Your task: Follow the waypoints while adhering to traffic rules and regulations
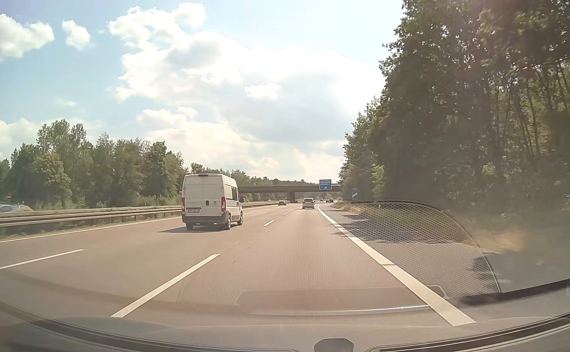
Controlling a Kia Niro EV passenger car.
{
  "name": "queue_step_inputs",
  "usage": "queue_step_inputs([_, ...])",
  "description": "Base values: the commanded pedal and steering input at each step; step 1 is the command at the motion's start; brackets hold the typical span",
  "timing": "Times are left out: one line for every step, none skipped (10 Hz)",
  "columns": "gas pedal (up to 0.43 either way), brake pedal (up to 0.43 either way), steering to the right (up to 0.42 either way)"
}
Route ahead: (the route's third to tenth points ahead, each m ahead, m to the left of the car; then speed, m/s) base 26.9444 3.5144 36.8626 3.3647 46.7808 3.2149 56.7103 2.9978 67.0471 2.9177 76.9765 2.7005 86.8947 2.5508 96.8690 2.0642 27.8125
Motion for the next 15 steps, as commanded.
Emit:
queue_step_inputs([0.000, 0.037, 0.002])
queue_step_inputs([0.000, 0.030, 0.002])
queue_step_inputs([0.000, 0.037, 0.003])
queue_step_inputs([0.000, 0.030, 0.002])
queue_step_inputs([0.000, 0.030, 0.003])
queue_step_inputs([0.000, 0.037, 0.002])
queue_step_inputs([0.000, 0.037, 0.002])
queue_step_inputs([0.000, 0.030, 0.002])
queue_step_inputs([0.000, 0.037, 0.002])
queue_step_inputs([0.000, 0.030, 0.002])
queue_step_inputs([0.000, 0.037, 0.002])
queue_step_inputs([0.000, 0.037, 0.002])
queue_step_inputs([0.000, 0.049, 0.002])
queue_step_inputs([0.000, 0.049, 0.002])
queue_step_inputs([0.000, 0.049, 0.003])
